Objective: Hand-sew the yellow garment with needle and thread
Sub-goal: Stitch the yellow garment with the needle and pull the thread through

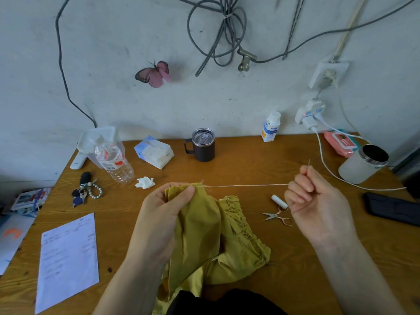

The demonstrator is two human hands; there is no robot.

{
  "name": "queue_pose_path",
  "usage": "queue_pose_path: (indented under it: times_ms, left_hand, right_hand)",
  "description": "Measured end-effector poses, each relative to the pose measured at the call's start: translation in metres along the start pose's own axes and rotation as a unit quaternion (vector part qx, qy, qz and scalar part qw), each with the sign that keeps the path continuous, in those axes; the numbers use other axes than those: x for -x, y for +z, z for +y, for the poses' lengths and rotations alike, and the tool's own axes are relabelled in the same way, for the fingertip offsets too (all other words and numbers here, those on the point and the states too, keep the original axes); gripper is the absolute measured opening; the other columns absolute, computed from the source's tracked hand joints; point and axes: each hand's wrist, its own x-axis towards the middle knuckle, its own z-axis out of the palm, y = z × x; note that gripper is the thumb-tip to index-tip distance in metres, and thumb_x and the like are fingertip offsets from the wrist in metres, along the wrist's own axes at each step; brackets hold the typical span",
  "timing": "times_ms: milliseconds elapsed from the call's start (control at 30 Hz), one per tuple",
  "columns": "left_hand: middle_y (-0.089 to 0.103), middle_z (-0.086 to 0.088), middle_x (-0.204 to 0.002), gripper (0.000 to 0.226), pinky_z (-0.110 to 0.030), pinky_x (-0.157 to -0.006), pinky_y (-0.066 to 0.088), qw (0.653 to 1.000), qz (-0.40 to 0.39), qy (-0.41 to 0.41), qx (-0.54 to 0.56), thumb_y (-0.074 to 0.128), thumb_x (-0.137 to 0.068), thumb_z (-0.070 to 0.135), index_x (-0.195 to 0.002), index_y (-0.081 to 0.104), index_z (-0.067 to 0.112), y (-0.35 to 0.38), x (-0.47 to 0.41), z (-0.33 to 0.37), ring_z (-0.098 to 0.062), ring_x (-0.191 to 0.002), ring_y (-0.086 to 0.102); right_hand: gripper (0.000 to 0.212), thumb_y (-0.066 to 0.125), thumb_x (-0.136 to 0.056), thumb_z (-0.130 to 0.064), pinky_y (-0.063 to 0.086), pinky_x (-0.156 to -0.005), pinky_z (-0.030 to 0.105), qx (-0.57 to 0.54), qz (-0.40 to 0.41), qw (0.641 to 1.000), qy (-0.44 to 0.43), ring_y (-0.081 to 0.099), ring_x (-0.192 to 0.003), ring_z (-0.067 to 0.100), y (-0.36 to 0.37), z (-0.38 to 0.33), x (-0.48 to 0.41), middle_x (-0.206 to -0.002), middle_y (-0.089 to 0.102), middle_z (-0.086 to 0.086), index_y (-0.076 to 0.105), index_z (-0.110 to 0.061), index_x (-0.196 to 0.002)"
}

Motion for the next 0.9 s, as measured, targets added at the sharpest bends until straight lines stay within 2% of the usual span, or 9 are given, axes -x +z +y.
queue_pose_path:
  times_ms: [200,367,667,900]
  left_hand:
    - [0.075,-0.007,-0.07,0.026,-0.022,-0.052,0.056,1.0,0.009,0.001,0.005,0.064,-0.084,0.014,-0.062,0.077,0.02,0.001,0.001,0.004,-0.017,-0.063,0.073]
    - [0.075,-0.009,-0.069,0.027,-0.023,-0.051,0.056,1.0,0.02,-0.006,0.016,0.064,-0.084,0.011,-0.062,0.076,0.017,-0.001,0.001,0.006,-0.018,-0.061,0.073]
    - [0.074,-0.01,-0.068,0.007,-0.023,-0.047,0.055,0.998,0.05,-0.017,0.04,0.065,-0.084,0.01,-0.081,0.07,0.006,-0.005,-0.001,0.008,-0.018,-0.059,0.072]
    - [0.075,-0.011,-0.071,0.009,-0.024,-0.049,0.056,0.997,0.059,-0.02,0.046,0.065,-0.082,0.011,-0.079,0.071,0.004,-0.008,-0.004,0.009,-0.019,-0.062,0.073]
  right_hand:
    - [0.019,0.044,-0.092,-0.019,0.033,-0.038,0.014,-0.015,0.02,1.0,-0.008,0.034,-0.041,0.004,-0.009,-0.005,-0.001,-0.051,0.04,-0.007,0.055,-0.013,-0.077]
    - [0.024,0.041,-0.096,-0.019,0.034,-0.038,0.015,-0.022,0.048,0.998,-0.02,0.034,-0.041,0.004,-0.018,-0.008,-0.002,-0.051,0.04,-0.008,0.054,-0.014,-0.077]
    - [0.025,0.041,-0.097,-0.021,0.033,-0.039,0.014,-0.038,0.099,0.993,-0.048,0.034,-0.043,0.003,-0.031,-0.017,-0.002,-0.053,0.04,-0.009,0.054,-0.017,-0.076]
    - [0.025,0.04,-0.098,-0.022,0.032,-0.04,0.013,-0.055,0.129,0.989,-0.055,0.035,-0.043,0.002,-0.037,-0.02,-0.004,-0.053,0.041,-0.009,0.053,-0.018,-0.078]
